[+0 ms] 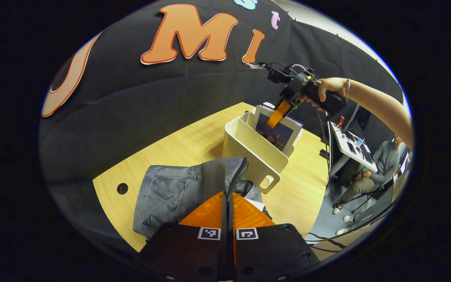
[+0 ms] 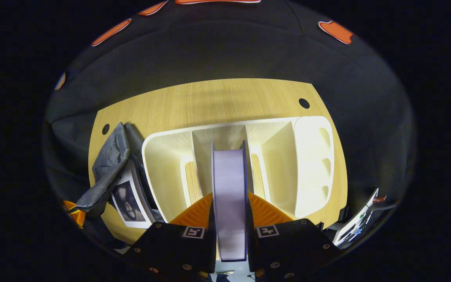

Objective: Open the schoolbag, grab two books from the bookshelf and put them into the schoolbag.

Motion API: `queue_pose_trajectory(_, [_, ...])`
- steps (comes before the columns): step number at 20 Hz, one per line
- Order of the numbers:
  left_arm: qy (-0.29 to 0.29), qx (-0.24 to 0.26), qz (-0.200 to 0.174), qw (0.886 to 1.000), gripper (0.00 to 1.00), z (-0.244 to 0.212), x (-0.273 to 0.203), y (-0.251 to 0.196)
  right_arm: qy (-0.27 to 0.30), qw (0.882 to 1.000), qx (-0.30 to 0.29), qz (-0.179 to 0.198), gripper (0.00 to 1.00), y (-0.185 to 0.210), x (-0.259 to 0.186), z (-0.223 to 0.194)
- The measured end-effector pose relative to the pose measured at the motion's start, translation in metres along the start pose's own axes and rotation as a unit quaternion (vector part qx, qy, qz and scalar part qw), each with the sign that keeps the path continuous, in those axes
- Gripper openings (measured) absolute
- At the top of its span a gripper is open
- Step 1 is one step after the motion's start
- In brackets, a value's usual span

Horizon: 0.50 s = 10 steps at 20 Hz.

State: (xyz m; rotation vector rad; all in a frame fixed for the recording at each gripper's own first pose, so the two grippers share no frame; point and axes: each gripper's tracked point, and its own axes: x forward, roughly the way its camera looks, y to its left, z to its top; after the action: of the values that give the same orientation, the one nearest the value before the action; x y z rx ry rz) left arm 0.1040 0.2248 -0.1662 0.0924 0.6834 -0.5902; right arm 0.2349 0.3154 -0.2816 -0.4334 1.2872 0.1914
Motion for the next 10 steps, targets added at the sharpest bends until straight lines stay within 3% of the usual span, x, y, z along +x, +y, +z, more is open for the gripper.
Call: queue_pose_trajectory(10, [0.003,-0.001,0.0,1.0,0.0,0.0,0.001,-0.004,-0.075,0.997,0.01,0.001,0.33,-0.015,-0.115,-0.003])
